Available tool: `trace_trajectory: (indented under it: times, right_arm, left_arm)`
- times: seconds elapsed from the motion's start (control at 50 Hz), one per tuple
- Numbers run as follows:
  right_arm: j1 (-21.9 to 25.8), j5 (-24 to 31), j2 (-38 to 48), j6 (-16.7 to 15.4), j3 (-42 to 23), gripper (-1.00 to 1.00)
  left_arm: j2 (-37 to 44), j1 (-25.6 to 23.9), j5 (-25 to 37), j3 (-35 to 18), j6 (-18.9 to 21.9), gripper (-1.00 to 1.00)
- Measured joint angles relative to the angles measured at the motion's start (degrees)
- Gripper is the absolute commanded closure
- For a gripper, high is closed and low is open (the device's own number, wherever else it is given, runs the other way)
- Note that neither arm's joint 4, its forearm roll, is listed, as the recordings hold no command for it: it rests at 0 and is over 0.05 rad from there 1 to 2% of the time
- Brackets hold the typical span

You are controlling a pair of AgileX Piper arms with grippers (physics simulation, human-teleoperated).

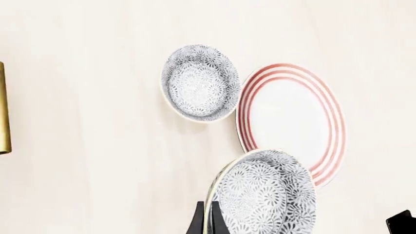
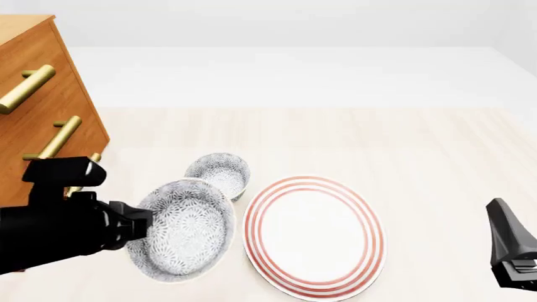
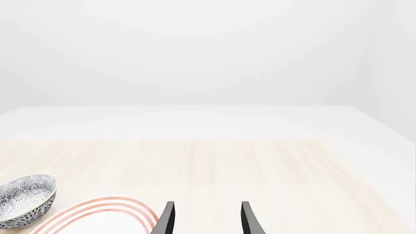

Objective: Stack the bowl in the middle on the bowl at the back.

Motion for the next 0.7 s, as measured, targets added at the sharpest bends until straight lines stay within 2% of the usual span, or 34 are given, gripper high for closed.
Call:
trace_trajectory:
  times: [0.36,0.7]
  right_arm:
    - [0.0,0.0,0.0,0.0,0.0,-1.0]
    - [-0.1,-0.1,0.0,0.0,0.0,-1.0]
  left_arm:
    - [-6.8,-2.7,12.7,-7.2,-0.6,1.0]
    - [-10.5,-7.2,18.7,-9.1,-2.0,1.0]
